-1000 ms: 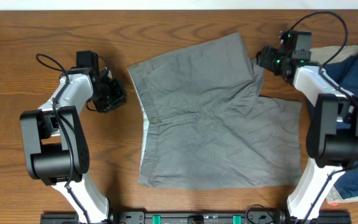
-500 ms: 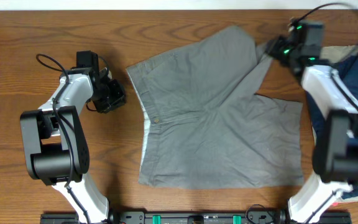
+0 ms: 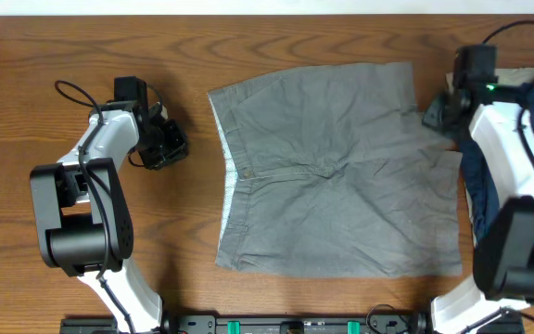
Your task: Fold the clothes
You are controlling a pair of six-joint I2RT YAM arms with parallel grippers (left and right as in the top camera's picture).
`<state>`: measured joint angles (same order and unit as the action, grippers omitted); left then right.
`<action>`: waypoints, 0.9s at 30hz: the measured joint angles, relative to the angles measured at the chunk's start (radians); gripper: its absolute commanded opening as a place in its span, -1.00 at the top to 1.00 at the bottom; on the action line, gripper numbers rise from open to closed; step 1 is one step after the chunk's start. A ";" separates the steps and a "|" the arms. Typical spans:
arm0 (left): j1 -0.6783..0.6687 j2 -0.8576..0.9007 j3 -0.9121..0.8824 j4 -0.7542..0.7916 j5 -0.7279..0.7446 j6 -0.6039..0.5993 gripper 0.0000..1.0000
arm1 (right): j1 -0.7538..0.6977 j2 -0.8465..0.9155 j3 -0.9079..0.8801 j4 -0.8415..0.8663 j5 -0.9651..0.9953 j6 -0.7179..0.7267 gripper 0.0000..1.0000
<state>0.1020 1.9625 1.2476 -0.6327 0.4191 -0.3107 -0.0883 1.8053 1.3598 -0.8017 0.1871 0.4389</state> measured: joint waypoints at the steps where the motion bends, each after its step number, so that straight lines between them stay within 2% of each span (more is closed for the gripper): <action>1: 0.000 0.000 0.000 -0.003 0.000 0.005 0.84 | -0.002 0.005 -0.004 -0.003 0.015 -0.002 -0.01; 5: 0.005 -0.003 0.002 -0.050 0.000 0.039 0.68 | -0.020 -0.008 -0.006 -0.010 0.057 -0.025 -0.16; 7: 0.008 -0.018 0.002 -0.077 0.000 0.061 0.66 | -0.032 -0.024 -0.006 -0.020 0.052 -0.034 -0.16; 8: 0.008 -0.035 0.002 -0.092 0.000 0.075 0.53 | -0.040 -0.037 -0.006 -0.021 0.034 -0.046 -0.17; 11: 0.005 -0.111 0.005 -0.161 -0.001 0.109 0.38 | -0.061 -0.090 -0.006 -0.045 -0.080 -0.105 -0.22; 15: -0.019 -0.225 0.020 -0.311 0.000 0.137 -0.02 | -0.071 -0.158 0.001 -0.187 -0.226 -0.172 -0.41; 21: -0.081 -0.243 0.008 -0.492 0.000 0.148 -0.07 | -0.071 -0.170 -0.014 -0.409 -0.312 -0.210 -0.61; 27: -0.098 -0.243 -0.060 -0.522 0.000 0.151 -0.13 | -0.071 -0.171 -0.117 -0.396 -0.341 -0.190 -0.60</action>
<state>0.0044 1.7195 1.1873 -1.1549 0.4191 -0.1593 -0.1596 1.6348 1.2427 -1.1976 -0.1539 0.2485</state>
